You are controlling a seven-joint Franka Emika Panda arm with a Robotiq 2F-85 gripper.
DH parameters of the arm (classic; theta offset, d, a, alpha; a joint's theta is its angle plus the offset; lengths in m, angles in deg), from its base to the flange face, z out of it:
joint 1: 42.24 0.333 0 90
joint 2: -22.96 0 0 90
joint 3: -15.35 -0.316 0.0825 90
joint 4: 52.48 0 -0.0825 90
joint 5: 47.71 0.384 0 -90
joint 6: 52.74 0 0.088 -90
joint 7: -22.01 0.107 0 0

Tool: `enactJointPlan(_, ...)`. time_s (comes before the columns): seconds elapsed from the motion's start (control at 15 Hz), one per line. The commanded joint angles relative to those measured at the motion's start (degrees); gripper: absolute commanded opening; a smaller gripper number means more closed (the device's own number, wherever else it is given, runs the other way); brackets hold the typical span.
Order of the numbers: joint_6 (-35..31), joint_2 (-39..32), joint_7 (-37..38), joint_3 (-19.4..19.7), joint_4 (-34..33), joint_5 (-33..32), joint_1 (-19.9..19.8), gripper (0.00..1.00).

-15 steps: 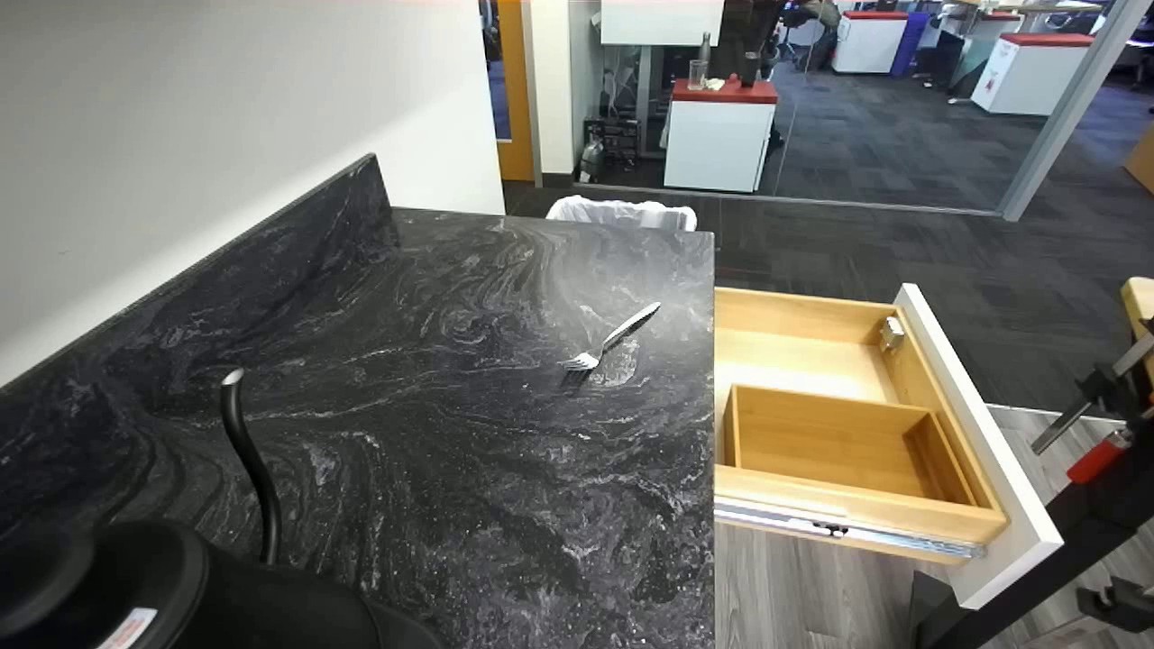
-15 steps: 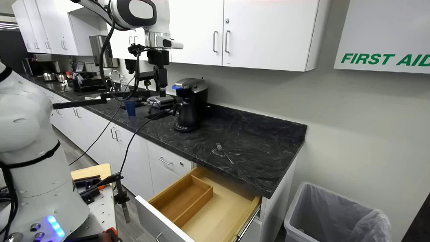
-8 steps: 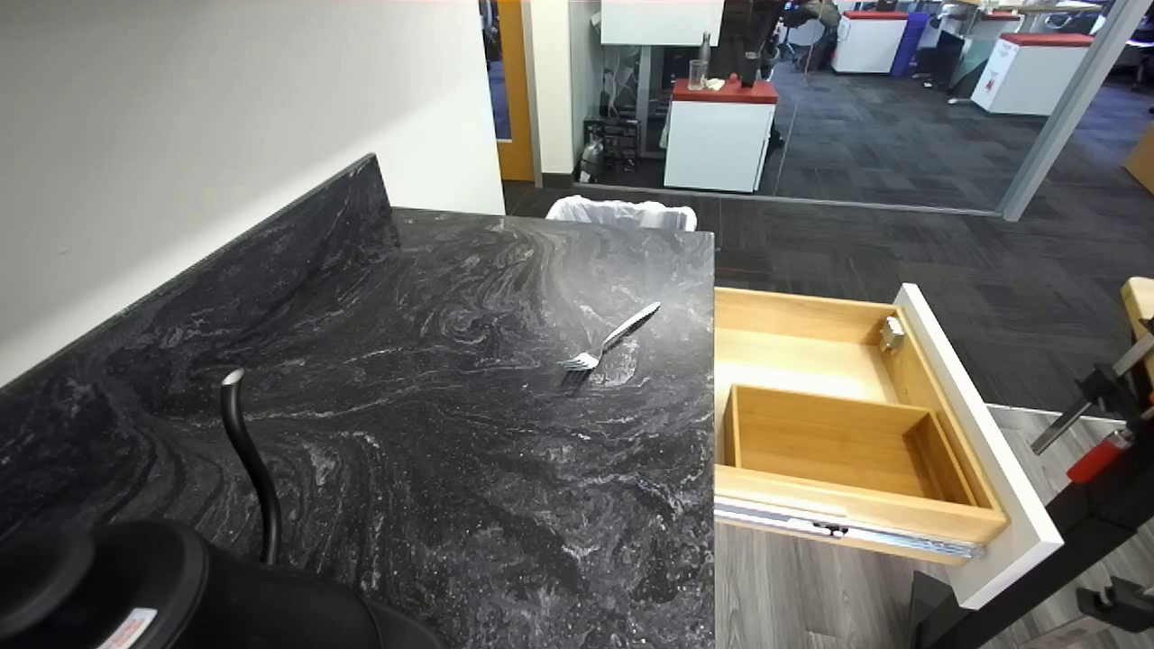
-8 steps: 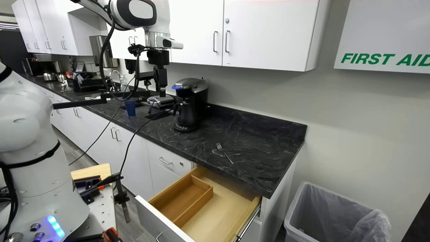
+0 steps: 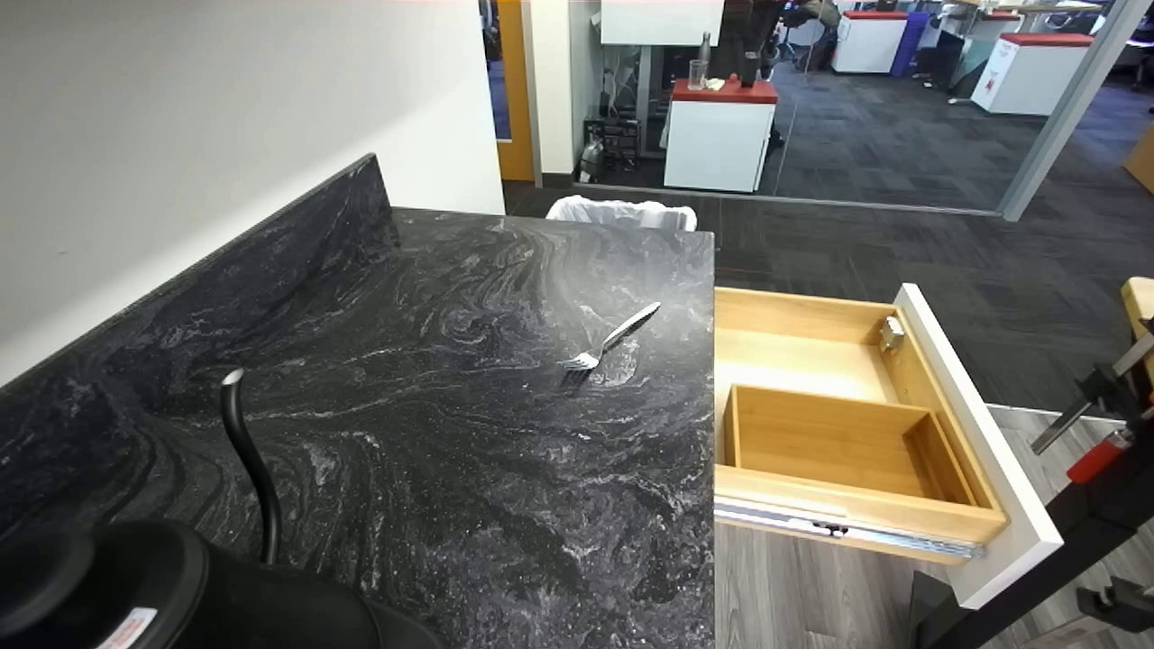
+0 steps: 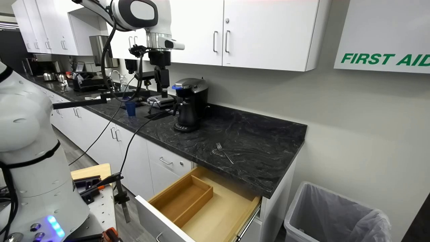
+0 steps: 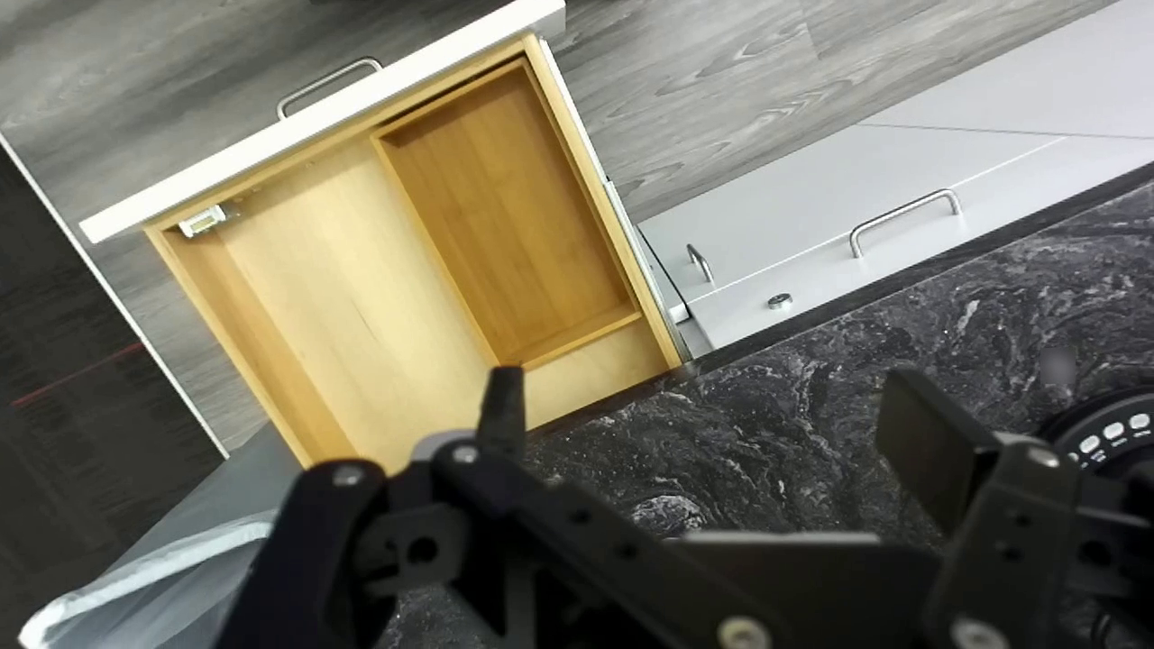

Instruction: Pick the fork on the counter and put it in the open drawer

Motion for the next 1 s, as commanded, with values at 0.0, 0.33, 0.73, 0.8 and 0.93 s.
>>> enactJointPlan(0.0, -3.78, -4.02, -6.74, 2.96, -0.55, 0.33, 0.87, 1.00)
enactJointPlan(0.33, -9.49, -13.43, -24.92, 7.94, -2.51, 2.20, 2.10, 1.00)
enactJointPlan(0.73, -10.46, -23.92, -45.15, 9.13, -6.97, 1.72, 2.65, 1.00)
enactJointPlan(0.8, -9.68, -25.72, -47.77, 8.88, -8.45, 0.74, 2.41, 1.00)
enactJointPlan(0.93, -10.08, -28.15, -54.10, 8.59, -9.72, 0.31, 2.06, 1.00)
